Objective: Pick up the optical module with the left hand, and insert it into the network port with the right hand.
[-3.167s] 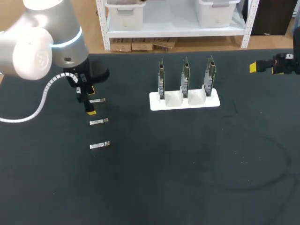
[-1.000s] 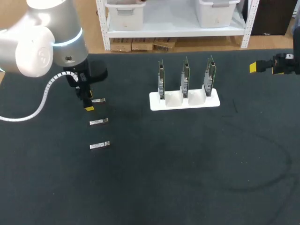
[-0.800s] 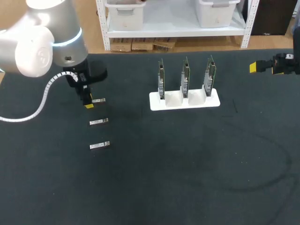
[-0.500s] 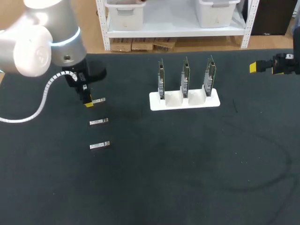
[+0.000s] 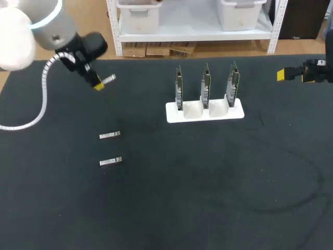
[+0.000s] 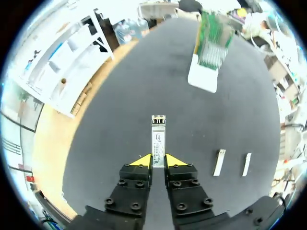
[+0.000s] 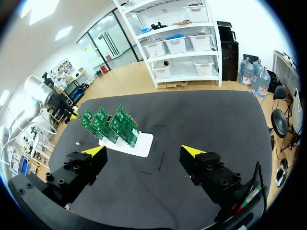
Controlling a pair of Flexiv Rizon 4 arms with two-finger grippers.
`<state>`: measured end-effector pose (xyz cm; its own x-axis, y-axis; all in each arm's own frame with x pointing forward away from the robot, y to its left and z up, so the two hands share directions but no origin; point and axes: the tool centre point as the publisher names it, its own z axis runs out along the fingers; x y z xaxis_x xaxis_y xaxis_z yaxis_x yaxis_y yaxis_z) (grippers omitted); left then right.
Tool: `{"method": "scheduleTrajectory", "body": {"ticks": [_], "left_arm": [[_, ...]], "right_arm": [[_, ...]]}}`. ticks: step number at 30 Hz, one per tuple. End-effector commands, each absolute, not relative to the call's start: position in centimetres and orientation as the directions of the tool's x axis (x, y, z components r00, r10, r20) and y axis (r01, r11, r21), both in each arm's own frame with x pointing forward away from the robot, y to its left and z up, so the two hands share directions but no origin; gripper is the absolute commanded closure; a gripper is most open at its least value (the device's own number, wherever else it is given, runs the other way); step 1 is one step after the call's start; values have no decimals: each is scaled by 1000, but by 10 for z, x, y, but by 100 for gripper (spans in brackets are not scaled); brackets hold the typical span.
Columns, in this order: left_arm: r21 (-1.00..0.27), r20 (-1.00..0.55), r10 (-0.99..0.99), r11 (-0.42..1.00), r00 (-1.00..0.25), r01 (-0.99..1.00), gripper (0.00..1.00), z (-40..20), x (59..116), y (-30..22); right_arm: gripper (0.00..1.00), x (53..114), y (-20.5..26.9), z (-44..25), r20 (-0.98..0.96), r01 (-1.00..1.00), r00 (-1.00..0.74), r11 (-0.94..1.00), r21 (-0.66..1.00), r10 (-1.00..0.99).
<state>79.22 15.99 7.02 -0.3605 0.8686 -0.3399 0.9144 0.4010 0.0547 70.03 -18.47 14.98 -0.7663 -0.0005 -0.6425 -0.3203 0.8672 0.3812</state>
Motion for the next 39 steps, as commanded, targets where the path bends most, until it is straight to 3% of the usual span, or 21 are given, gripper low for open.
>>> {"method": "scheduleTrajectory", "body": {"ticks": [1, 15, 29, 39], "left_arm": [[91, -425, 834, 425, -351, 900, 100, 93, 773, 168], [99, -453, 820, 436, -349, 895, 100, 103, 772, 166], [86, -673, 723, 283, -154, 955, 100, 162, 784, 108], [-42, -797, 557, 335, -233, 941, 100, 150, 784, 126]], "right_arm": [[0, 700, -185, 150, -642, -319, -767, 868, 381, 0], [0, 700, -185, 150, -642, -319, -767, 868, 381, 0], [0, 700, -185, 150, -642, -319, -767, 868, 381, 0], [0, 700, -185, 150, -642, -319, -767, 868, 381, 0]]}}
